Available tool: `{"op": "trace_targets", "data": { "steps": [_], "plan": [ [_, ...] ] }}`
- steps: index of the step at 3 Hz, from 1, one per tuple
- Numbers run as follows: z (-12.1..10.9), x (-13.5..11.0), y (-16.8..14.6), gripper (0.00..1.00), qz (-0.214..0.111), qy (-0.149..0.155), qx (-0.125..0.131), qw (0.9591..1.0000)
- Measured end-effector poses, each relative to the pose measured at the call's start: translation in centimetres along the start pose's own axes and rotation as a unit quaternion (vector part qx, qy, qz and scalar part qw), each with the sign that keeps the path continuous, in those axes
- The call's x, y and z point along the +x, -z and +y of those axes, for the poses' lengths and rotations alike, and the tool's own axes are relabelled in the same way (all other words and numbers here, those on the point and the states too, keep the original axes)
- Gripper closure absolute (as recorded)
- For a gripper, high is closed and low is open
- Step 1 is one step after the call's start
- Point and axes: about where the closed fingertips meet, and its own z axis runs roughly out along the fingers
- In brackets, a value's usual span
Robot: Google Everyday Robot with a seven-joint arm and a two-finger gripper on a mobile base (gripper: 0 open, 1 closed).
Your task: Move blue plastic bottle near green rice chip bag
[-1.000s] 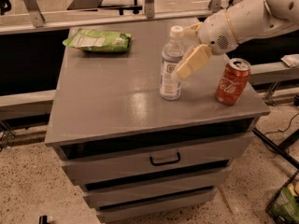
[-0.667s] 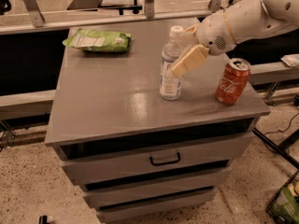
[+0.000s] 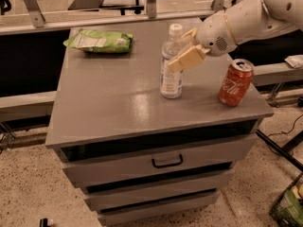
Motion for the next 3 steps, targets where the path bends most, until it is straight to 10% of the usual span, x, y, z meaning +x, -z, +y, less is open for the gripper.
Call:
{"op": "trace_targets", "data": {
  "steps": [1, 3],
  "plan": [
    [-1.0, -1.0, 0.6, 0.96, -0.001, 0.008, 0.007, 0.9999],
    [-8.9, -4.0, 3.1, 1.00, 0.018, 0.038, 0.058, 0.9974]
  ]
}}
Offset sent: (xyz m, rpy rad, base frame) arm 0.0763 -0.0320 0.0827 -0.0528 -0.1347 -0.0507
